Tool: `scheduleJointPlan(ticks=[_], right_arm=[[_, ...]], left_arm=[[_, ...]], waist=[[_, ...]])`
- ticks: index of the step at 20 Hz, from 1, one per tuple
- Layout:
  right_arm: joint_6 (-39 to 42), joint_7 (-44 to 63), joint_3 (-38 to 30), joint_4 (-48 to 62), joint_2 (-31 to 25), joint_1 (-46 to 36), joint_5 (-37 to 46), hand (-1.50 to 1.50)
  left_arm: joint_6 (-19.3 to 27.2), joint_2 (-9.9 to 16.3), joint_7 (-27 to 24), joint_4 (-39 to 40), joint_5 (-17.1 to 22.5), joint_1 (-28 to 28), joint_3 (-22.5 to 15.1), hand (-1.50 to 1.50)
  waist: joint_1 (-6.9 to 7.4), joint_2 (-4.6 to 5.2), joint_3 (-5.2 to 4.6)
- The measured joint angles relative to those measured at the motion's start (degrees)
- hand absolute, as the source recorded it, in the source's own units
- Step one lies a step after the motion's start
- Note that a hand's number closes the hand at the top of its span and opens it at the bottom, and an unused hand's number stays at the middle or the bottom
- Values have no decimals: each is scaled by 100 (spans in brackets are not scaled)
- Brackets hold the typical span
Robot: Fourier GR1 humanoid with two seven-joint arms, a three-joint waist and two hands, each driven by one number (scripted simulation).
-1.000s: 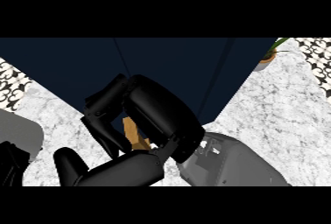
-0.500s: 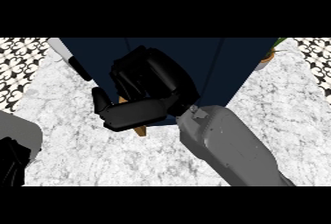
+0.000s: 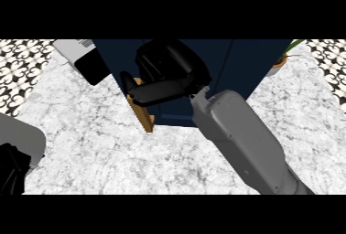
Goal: Pick up the wine, place it into the cabinet and close the cabinet
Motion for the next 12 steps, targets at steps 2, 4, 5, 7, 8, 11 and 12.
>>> scheduleJointPlan(ticks=[2,4,5,7,8,11,12], right_arm=[[188,-122,-21,147,-3,-43,1,150],[386,-175,-51,249,-42,-71,-24,150],[490,-217,-65,322,-62,-101,-26,150],[688,-350,-96,442,-87,-137,-31,150],[755,-406,-102,501,-90,-154,-16,150],[920,-480,-129,630,-108,-216,-15,150],[995,-500,-140,674,-123,-235,-25,150]], left_arm=[[-42,-10,-31,96,-13,-85,33,150],[-62,2,5,89,-3,-104,52,150],[-54,2,35,58,-3,-114,50,150],[-70,-19,22,87,-34,-132,37,150],[-59,-37,20,80,-70,-134,21,150],[-57,-49,69,94,-53,-182,14,150],[-57,-44,79,82,-39,-207,30,150]], waist=[[17,-26,-16],[43,-46,-34],[60,-52,-35],[85,-60,-47],[94,-70,-49],[104,-74,-63],[112,-76,-65]])
